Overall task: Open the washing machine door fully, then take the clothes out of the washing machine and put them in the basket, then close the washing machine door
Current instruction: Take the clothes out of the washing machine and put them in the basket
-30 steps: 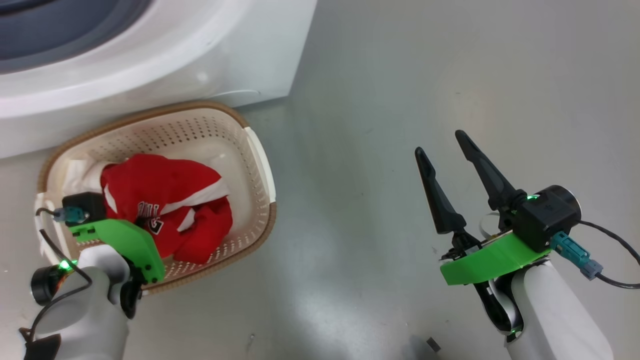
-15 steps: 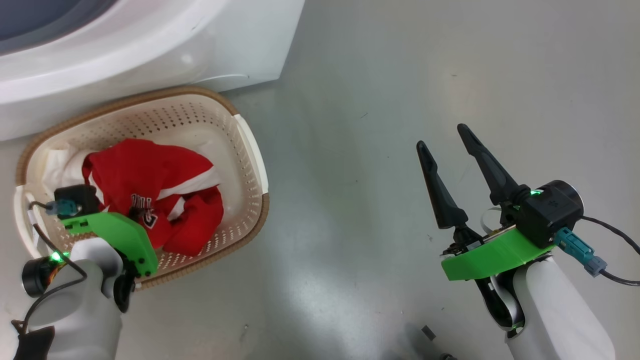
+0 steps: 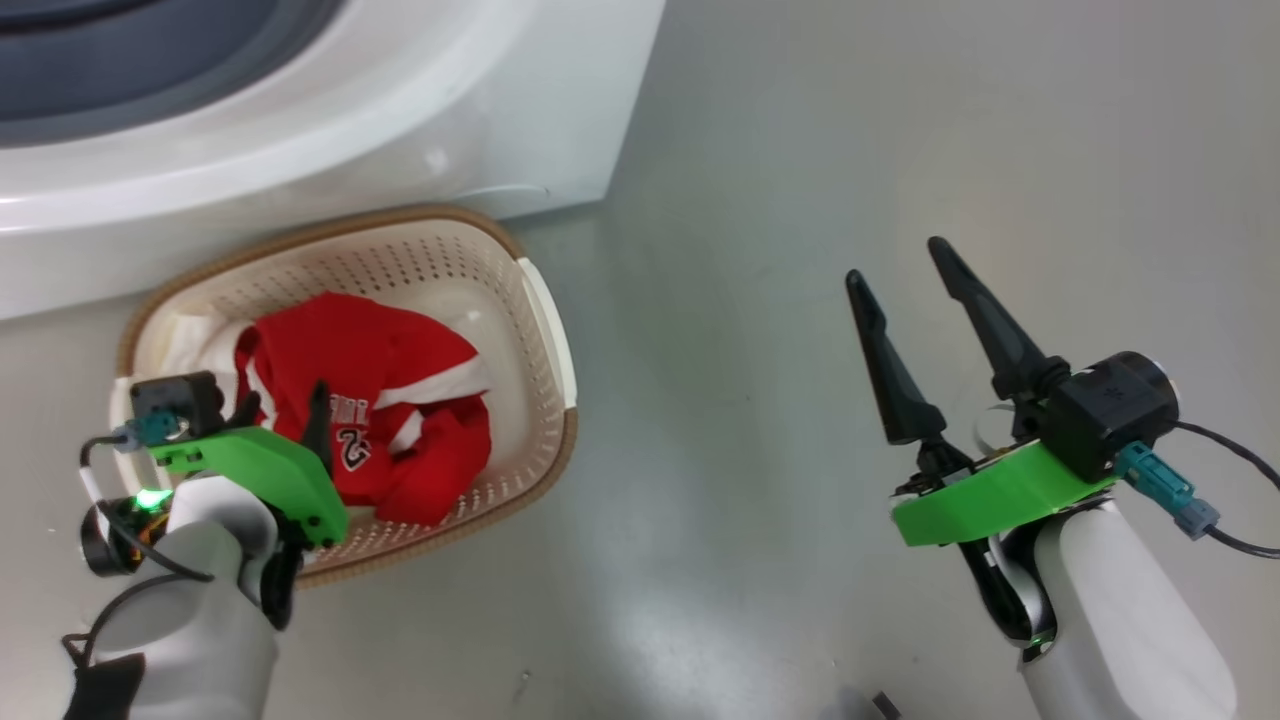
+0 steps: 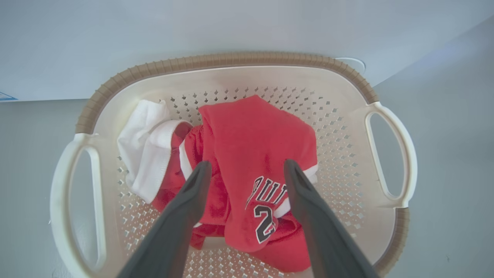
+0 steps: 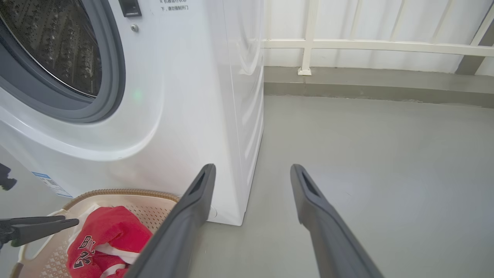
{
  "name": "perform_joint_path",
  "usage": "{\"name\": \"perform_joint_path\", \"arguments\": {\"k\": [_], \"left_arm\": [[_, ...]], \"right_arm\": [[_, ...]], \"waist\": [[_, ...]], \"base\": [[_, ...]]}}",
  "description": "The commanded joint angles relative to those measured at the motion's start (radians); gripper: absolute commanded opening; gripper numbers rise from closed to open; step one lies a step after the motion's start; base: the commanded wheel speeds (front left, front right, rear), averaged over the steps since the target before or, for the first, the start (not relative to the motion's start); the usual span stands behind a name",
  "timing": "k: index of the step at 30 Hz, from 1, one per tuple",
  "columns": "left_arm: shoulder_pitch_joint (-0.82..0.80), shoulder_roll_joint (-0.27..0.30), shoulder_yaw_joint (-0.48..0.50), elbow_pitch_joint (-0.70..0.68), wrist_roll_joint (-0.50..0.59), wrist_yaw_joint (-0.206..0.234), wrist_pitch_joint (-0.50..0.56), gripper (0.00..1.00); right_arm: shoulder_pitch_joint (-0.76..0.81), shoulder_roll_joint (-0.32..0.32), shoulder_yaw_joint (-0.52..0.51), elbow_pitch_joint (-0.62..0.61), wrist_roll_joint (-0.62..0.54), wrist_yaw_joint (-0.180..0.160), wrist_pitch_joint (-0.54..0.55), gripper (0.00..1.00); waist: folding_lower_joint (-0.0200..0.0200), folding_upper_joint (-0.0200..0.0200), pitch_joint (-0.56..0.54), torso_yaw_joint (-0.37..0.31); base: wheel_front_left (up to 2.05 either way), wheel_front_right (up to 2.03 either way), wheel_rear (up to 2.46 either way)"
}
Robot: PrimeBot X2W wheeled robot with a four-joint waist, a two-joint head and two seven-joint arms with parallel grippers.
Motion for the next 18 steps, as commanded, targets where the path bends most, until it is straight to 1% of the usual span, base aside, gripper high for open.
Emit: {"name": "perform_joint_path", "arguments": {"k": [1, 4, 7, 8, 13, 14, 15, 16, 18], "left_arm": [[0.039, 0.019, 0.014, -0.022, -0.011, -0.005, -0.024, 1.0], [0.061, 0.005, 0.012, -0.056, -0.015, -0.011, -0.048, 1.0], [0.097, -0.006, 0.0, -0.123, -0.015, -0.019, -0.061, 1.0], [0.097, -0.006, 0.0, -0.123, -0.015, -0.019, -0.061, 1.0], [0.212, -0.003, 0.041, -0.345, -0.019, -0.022, -0.064, 1.0], [0.212, -0.003, 0.041, -0.345, -0.019, -0.022, -0.064, 1.0], [0.258, -0.002, 0.064, -0.435, -0.006, -0.017, -0.064, 1.0], [0.258, -0.002, 0.064, -0.435, -0.006, -0.017, -0.064, 1.0], [0.303, -0.006, 0.092, -0.527, 0.005, -0.009, -0.064, 1.0]], "right_arm": [[0.011, 0.001, 0.004, -0.017, -0.013, 0.006, -0.006, 1.0], [0.018, 0.001, -0.01, -0.01, -0.028, 0.006, -0.006, 1.0], [0.027, 0.001, -0.026, -0.003, -0.044, 0.006, -0.006, 1.0], [0.027, 0.001, -0.026, -0.003, -0.044, 0.006, -0.006, 1.0], [0.038, 0.001, -0.046, 0.014, -0.069, 0.006, -0.006, 1.0], [0.038, 0.001, -0.046, 0.014, -0.069, 0.006, -0.006, 1.0], [0.044, 0.001, -0.049, 0.017, -0.072, 0.006, -0.006, 1.0], [0.044, 0.001, -0.049, 0.017, -0.072, 0.006, -0.006, 1.0], [0.05, 0.001, -0.052, 0.022, -0.073, 0.006, -0.006, 1.0]], "waist": [[0.0, 0.0, -0.041, 0.032], [0.0, 0.0, -0.076, 0.051], [0.0, 0.0, -0.111, 0.068], [0.0, 0.0, -0.111, 0.068], [0.0, 0.0, -0.176, 0.093], [0.0, 0.0, -0.176, 0.093], [0.0, 0.0, -0.195, 0.099], [0.0, 0.0, -0.195, 0.099], [0.0, 0.0, -0.213, 0.104]], "base": [[0.0, 0.0, 0.0], [0.0, 0.0, 0.0], [0.0, 0.0, 0.0], [0.0, 0.0, 0.0], [0.0, 0.0, 0.0], [0.0, 0.0, 0.0], [0.0, 0.0, 0.0], [0.0, 0.0, 0.0], [0.0, 0.0, 0.0]]}}
